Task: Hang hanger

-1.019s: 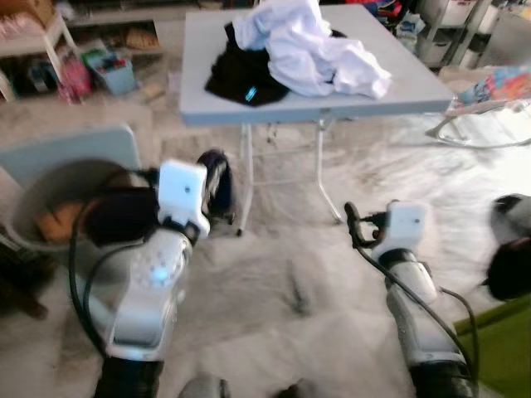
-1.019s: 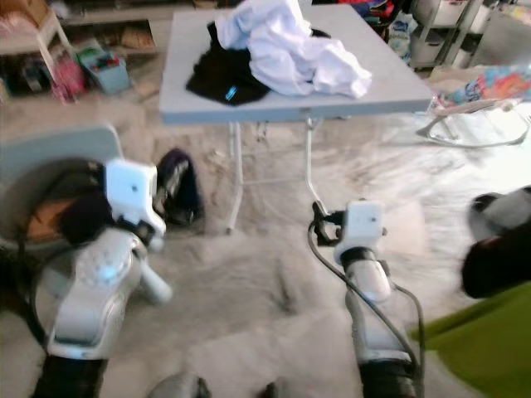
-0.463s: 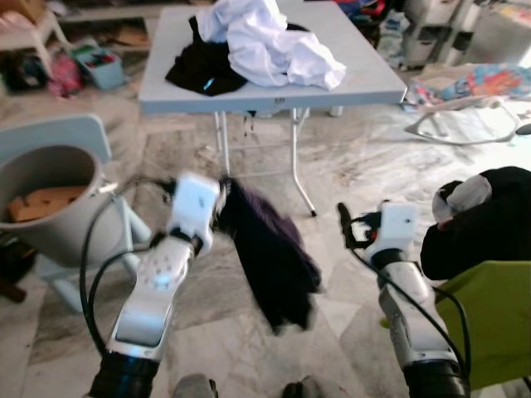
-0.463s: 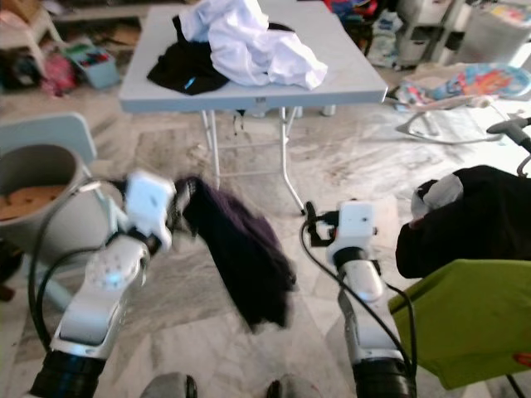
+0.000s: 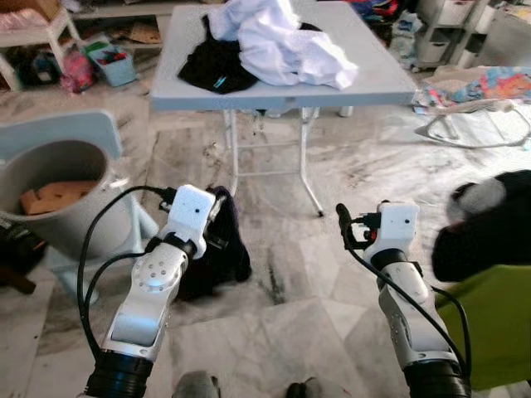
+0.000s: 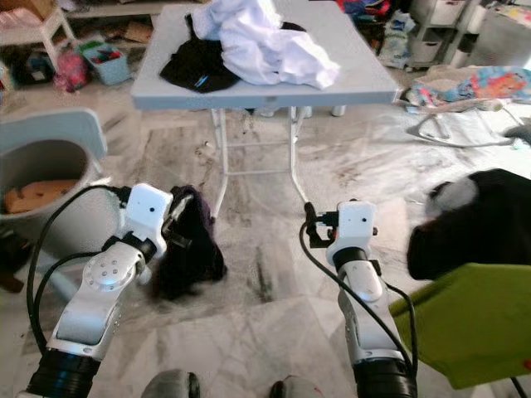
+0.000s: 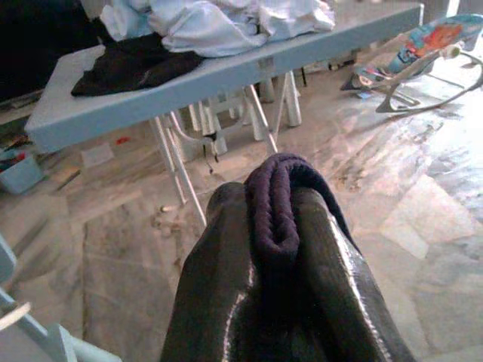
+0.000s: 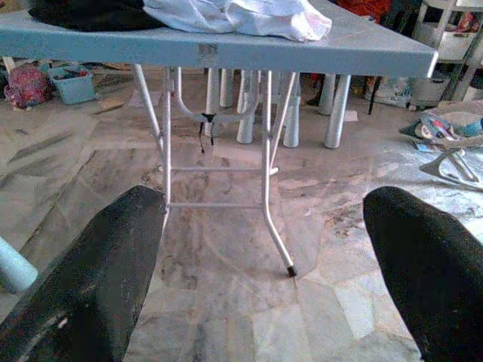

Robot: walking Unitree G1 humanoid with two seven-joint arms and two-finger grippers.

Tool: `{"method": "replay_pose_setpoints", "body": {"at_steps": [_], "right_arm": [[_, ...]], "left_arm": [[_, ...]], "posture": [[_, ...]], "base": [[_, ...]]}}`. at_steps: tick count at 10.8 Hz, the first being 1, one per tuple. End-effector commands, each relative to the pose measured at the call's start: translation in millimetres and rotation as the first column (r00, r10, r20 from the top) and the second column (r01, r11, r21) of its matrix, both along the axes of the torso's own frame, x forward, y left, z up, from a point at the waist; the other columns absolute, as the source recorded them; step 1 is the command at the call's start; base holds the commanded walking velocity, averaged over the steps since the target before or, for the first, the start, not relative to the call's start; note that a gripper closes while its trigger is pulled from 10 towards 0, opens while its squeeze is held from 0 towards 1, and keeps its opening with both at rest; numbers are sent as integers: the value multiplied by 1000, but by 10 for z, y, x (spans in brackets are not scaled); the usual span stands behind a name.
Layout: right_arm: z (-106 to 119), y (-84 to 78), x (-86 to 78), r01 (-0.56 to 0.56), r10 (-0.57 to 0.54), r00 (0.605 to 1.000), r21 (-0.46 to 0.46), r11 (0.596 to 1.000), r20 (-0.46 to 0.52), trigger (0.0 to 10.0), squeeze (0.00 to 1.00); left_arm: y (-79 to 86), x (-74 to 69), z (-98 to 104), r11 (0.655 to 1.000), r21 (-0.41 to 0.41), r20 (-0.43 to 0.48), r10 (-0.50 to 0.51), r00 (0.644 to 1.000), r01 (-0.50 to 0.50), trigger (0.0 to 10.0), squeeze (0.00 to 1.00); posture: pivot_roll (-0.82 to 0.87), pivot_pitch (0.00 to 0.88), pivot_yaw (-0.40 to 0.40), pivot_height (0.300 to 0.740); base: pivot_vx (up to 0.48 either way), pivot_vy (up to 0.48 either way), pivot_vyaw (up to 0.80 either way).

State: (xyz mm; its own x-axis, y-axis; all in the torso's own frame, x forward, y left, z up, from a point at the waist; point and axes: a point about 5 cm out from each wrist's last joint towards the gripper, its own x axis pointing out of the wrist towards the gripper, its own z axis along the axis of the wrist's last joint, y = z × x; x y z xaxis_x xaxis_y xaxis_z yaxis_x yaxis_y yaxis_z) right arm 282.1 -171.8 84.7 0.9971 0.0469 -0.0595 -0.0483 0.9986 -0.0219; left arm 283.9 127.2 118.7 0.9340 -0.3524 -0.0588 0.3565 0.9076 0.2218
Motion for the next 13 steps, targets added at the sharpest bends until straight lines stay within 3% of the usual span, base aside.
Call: {"method": "replay_pose_setpoints", "body": {"at_steps": [1,5,7,11,13], "right_arm": [[26,22,10,-1,1,1000,6,1000,4,10000,0],[29,16,11,-2,2,1000,-3,1000,5,10000,0],[31,19,11,-3,3,1000,-4,1000,5,10000,0],[26,32,5,-3,3,1000,-3,1000,3,10000,0],[19,29,5,-2,2,1000,-8,1000,-1,10000,0]], "left_arm": [[20,21,75,1000,-17,31,-5,1000,6,10000,0],[24,43,89,999,-38,35,-4,999,5,10000,0],[47,54,88,1000,-24,50,18,999,-17,10000,0],[39,56,88,999,-27,36,-33,999,34,10000,0],[-8,20,101,997,-13,65,-76,995,76,10000,0]], "posture": [[-11,63,-10,740],[-17,63,-12,740],[-17,63,-12,740],[-16,65,-8,740],[-17,67,-9,740]], "base": [[0,480,-587],[0,480,-736],[0,480,0],[0,480,0],[0,0,0]]}}
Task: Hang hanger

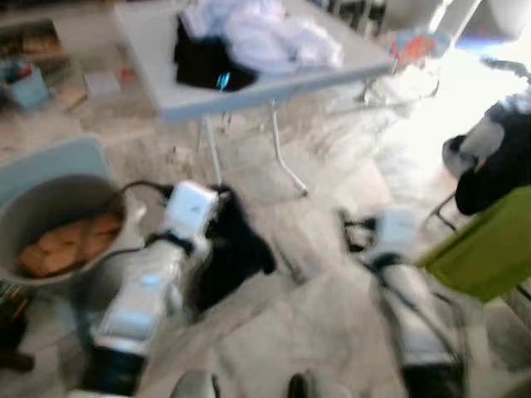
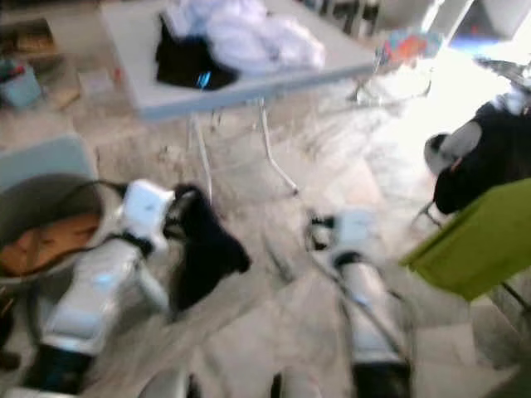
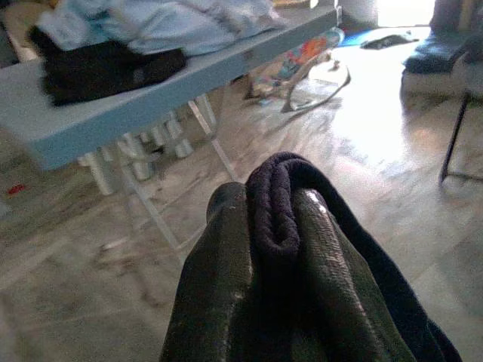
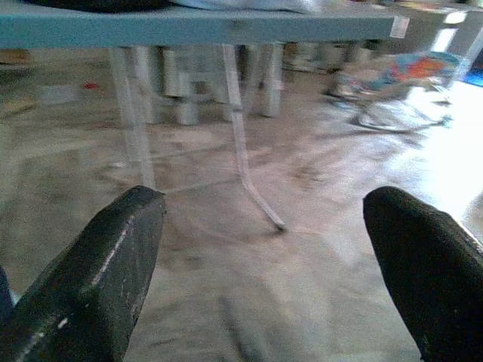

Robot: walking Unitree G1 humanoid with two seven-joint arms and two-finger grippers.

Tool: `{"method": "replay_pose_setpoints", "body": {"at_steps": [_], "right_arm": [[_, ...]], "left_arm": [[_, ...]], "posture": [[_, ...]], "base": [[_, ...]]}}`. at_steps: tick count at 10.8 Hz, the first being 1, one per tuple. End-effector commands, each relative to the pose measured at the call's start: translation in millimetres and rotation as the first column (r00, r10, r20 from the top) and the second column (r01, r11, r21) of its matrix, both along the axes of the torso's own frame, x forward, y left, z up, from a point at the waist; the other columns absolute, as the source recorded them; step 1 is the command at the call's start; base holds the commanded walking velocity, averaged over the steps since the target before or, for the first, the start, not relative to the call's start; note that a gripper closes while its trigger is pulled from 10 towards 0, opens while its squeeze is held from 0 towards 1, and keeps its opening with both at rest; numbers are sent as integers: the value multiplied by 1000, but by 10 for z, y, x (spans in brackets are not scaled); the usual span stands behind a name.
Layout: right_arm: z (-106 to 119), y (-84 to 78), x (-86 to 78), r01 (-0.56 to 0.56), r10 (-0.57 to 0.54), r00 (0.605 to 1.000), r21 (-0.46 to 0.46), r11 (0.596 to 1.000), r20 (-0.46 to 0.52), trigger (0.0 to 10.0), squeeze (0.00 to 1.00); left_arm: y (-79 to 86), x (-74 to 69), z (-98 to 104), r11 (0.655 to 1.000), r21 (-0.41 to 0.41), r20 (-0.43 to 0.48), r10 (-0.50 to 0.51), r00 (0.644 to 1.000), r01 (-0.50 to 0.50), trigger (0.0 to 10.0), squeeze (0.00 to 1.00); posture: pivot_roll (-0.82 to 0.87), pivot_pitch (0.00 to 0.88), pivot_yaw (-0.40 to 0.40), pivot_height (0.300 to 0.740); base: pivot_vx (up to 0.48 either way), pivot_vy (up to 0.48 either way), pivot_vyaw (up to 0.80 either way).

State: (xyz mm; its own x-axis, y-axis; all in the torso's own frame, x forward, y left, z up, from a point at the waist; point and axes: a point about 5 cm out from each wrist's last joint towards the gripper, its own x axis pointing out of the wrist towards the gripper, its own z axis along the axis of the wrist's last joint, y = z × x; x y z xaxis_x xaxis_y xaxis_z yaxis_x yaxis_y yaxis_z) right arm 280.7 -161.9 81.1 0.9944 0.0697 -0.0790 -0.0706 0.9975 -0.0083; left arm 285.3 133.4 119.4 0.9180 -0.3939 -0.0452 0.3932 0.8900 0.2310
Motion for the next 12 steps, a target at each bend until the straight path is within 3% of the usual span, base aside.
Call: {"method": "replay_pose_setpoints", "body": {"at_steps": [1,4,6,8,12], "right_arm": [[56,-70,19,20,-20,1000,-21,1000,19,10000,0],[56,-69,30,19,-19,1000,-26,999,16,10000,0],[48,-67,25,17,-17,1000,-30,999,13,10000,0],[50,-64,30,15,-14,1000,-29,999,15,10000,0],[52,-67,33,10,-10,1000,-32,999,16,10000,0]], "left_arm": [[-76,-2,95,999,-27,50,-38,998,40,10000,0],[-91,-6,60,999,-35,36,-15,999,16,10000,0],[-44,3,122,995,-102,42,-14,999,18,10000,0],[-34,5,138,993,-114,47,-16,999,21,10000,0],[-46,1,153,991,-132,51,-27,998,33,10000,0]], "posture": [[-17,67,-9,740],[-17,65,-12,740],[-17,66,-13,740],[-14,64,-14,740],[-16,61,-18,740]], "base": [[0,0,0],[0,0,-350],[0,0,-800],[0,0,-641],[215,142,0]]}}
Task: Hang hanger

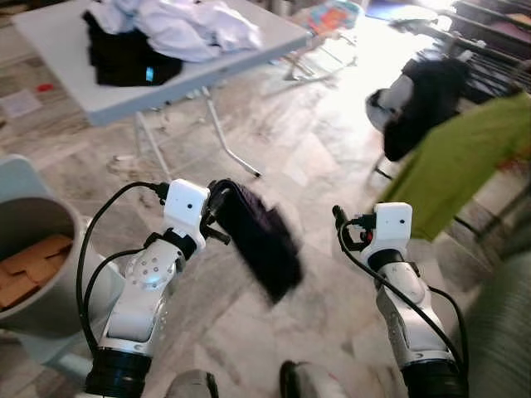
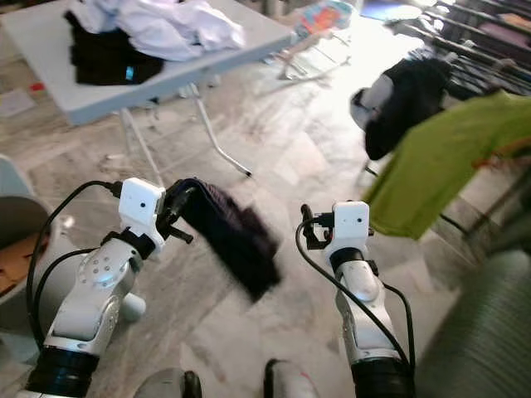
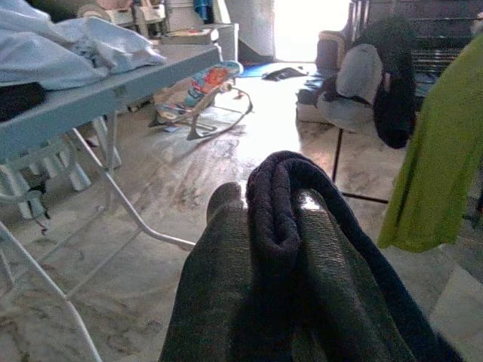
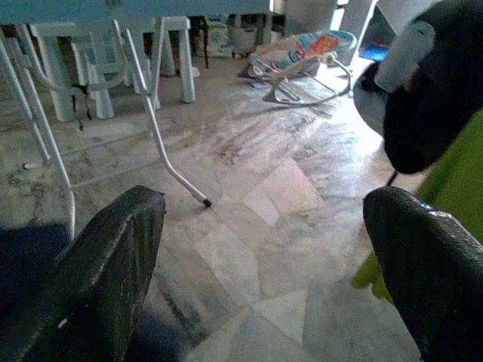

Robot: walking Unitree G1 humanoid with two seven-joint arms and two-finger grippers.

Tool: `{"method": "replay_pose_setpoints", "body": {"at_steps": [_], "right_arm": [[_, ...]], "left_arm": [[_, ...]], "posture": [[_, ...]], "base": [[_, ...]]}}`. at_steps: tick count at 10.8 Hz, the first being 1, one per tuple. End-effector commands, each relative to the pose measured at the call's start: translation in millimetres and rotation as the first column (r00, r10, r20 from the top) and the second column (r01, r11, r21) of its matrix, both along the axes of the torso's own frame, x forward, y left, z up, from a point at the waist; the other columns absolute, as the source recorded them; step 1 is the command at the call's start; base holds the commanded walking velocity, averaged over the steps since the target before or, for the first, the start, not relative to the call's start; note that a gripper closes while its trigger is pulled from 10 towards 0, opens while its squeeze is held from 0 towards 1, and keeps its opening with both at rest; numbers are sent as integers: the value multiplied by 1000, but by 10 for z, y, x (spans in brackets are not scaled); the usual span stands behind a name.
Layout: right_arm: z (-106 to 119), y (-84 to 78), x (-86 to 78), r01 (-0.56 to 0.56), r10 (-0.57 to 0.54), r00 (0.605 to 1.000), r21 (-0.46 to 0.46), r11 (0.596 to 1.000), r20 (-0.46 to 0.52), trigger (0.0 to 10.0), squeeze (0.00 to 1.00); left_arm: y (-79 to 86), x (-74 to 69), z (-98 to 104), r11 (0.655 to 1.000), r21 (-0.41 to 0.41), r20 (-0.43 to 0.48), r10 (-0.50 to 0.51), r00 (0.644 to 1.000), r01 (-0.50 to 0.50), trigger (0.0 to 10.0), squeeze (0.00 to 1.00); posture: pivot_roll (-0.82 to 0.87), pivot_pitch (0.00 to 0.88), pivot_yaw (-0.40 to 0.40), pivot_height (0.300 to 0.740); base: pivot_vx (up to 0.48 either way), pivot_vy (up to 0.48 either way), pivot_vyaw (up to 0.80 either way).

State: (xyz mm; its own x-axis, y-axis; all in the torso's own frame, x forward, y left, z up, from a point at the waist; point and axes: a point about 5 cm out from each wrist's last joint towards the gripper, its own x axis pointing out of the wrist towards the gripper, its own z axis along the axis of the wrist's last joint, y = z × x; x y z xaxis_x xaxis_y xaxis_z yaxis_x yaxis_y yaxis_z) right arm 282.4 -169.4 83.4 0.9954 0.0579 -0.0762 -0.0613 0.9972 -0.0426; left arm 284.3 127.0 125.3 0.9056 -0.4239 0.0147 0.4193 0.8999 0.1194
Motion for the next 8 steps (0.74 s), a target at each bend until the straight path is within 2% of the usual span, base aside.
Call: {"method": "replay_pose_setpoints", "body": {"at_steps": [1,4,8], "right_arm": [[31,10,21,0,0,1000,1,1000,11,10000,0],[34,14,28,-1,1,1000,0,1000,11,10000,0],[2,13,-10,-1,1,1000,-3,1000,3,10000,0]], "left_arm": [[15,10,102,1000,-10,43,-1,999,2,10000,0],[12,11,107,1000,-18,42,-7,999,8,10000,0],[-29,-36,24,999,-10,17,-34,999,34,10000,0]], "posture": [[-16,61,-18,740],[-15,61,-19,740],[-21,57,-17,740]], "base": [[360,319,-406],[363,316,-800],[362,315,-534]]}}
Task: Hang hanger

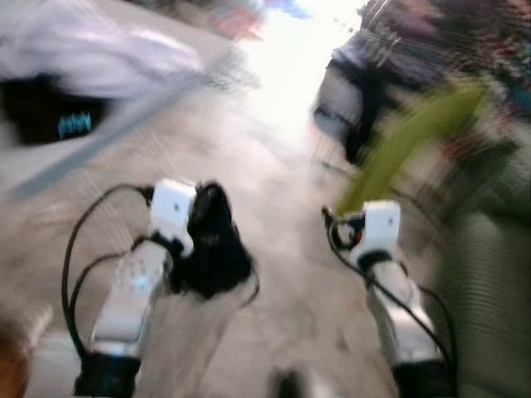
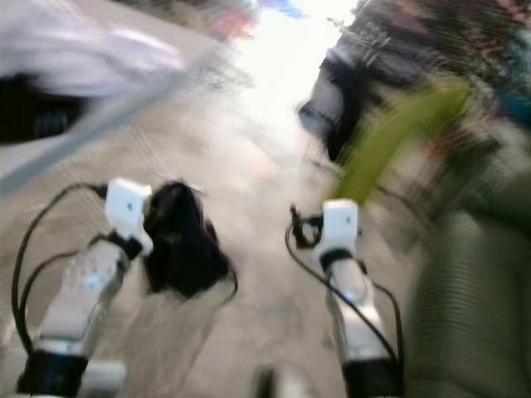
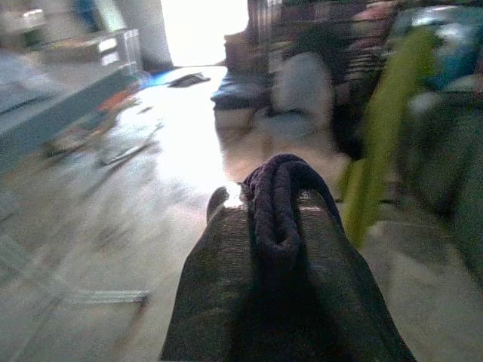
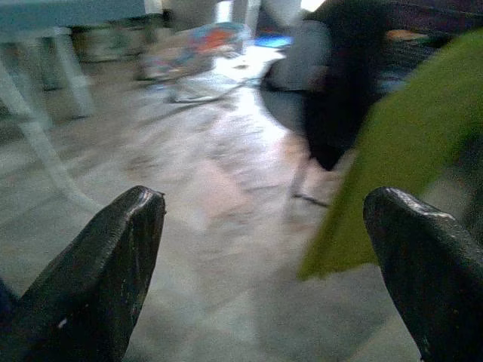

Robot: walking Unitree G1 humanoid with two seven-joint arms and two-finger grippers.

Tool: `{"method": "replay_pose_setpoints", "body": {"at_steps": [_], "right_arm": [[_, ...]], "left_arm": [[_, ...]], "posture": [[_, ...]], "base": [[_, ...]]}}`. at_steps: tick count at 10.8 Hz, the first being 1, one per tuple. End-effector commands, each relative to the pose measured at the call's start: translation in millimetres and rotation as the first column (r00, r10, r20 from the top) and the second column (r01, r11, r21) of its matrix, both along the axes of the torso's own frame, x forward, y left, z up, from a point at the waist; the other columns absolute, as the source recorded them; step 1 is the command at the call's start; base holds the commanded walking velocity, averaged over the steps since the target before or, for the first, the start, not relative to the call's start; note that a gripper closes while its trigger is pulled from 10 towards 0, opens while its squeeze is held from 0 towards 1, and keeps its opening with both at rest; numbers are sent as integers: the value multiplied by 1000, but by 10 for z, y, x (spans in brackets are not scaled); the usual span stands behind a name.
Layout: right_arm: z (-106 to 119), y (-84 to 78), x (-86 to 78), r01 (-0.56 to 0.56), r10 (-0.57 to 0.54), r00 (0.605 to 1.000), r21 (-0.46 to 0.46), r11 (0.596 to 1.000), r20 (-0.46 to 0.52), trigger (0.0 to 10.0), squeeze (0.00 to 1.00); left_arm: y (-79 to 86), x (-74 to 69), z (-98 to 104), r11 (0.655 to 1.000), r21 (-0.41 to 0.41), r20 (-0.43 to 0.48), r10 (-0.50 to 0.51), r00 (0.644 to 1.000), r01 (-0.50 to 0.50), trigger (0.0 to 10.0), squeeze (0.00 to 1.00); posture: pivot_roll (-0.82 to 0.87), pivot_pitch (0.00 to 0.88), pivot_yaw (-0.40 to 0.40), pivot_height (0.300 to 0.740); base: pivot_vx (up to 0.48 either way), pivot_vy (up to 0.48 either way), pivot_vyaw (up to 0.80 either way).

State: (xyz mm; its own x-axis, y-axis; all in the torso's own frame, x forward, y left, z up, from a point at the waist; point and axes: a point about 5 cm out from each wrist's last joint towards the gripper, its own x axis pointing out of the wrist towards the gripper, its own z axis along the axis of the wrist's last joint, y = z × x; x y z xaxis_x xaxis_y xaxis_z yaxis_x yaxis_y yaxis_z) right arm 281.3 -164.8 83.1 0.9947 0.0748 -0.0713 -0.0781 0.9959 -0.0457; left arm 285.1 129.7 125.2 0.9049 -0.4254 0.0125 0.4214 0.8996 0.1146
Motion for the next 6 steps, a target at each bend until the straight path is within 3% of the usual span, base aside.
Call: {"method": "replay_pose_setpoints", "body": {"at_steps": [1,6], "right_arm": [[5,-33,2,16,-16,1000,0,1000,-2,10000,0],[5,-33,2,16,-16,1000,0,1000,-2,10000,0]], "left_arm": [[-56,-44,25,999,-7,21,-32,999,32,10000,0],[-56,-44,25,999,-7,21,-32,999,32,10000,0]], "posture": [[-21,57,-17,740],[-21,57,-17,740]], "base": [[364,311,-450],[364,311,-450]]}}
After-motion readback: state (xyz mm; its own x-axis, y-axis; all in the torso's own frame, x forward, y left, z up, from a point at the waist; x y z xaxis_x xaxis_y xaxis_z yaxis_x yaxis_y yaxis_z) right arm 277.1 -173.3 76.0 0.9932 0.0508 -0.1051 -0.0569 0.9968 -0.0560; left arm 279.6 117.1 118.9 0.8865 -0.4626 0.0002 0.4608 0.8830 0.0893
